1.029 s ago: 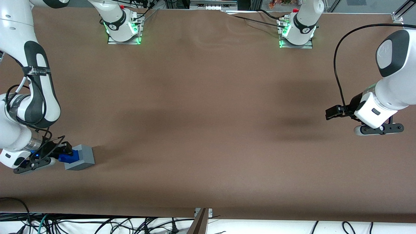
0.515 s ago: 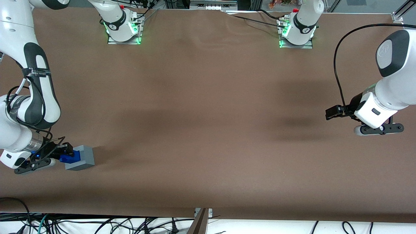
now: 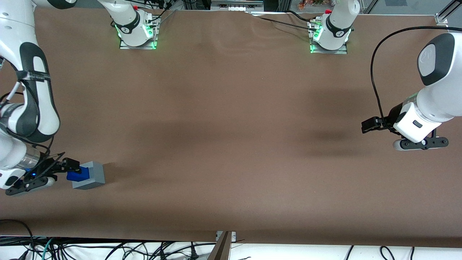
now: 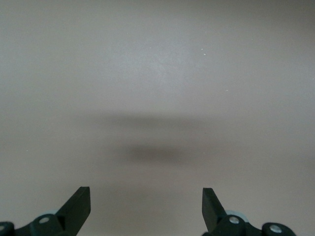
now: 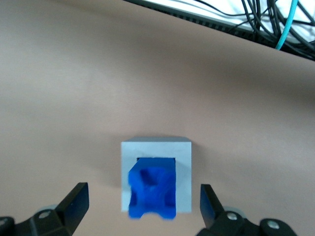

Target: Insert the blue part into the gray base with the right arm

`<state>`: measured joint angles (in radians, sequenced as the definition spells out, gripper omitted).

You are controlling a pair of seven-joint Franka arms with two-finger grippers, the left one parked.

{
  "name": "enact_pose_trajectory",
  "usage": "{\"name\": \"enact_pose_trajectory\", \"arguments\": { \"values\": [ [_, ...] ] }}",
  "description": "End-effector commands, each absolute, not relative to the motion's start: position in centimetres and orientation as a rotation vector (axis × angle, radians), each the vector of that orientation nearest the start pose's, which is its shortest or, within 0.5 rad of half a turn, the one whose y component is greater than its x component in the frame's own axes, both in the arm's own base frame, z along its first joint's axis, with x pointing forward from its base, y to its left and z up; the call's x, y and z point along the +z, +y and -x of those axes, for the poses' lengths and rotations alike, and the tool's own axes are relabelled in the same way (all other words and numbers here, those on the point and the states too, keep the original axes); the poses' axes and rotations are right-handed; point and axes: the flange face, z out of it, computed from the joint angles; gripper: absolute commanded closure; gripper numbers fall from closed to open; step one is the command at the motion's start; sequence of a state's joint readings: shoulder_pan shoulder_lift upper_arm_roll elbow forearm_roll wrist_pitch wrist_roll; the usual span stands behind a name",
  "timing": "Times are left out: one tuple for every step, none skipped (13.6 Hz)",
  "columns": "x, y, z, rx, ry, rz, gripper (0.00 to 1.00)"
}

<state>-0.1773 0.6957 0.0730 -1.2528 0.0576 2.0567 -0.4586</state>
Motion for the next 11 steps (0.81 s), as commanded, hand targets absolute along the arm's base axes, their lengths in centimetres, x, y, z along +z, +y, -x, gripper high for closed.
{"name": "enact_pose_trajectory", "arguments": {
  "values": [
    [42.5,-8.5,-73.7,-0.123,-0.504,2.999,0.00],
    [44.9,-8.0,-72.8,-0.091,-0.503,2.996,0.00],
    [47.5,-7.2,-71.8,-0.074,-0.466,3.005,0.00],
    [49.5,-5.7,-70.8,-0.039,-0.402,3.019,0.00],
    [51.0,-4.9,-69.8,0.009,-0.284,3.033,0.00],
    [51.9,-4.5,-68.9,0.068,-0.178,3.036,0.00],
    [51.7,-4.3,-68.2,0.150,-0.142,3.025,0.00],
    [52.3,-4.1,-67.3,0.206,-0.153,3.013,0.00],
    [52.7,-3.8,-66.6,0.253,-0.152,3.007,0.00],
    [53.2,-2.4,-66.2,0.274,-0.177,3.007,0.00],
    [54.1,-0.7,-66.0,0.256,-0.221,3.028,0.00]
  ]
}}
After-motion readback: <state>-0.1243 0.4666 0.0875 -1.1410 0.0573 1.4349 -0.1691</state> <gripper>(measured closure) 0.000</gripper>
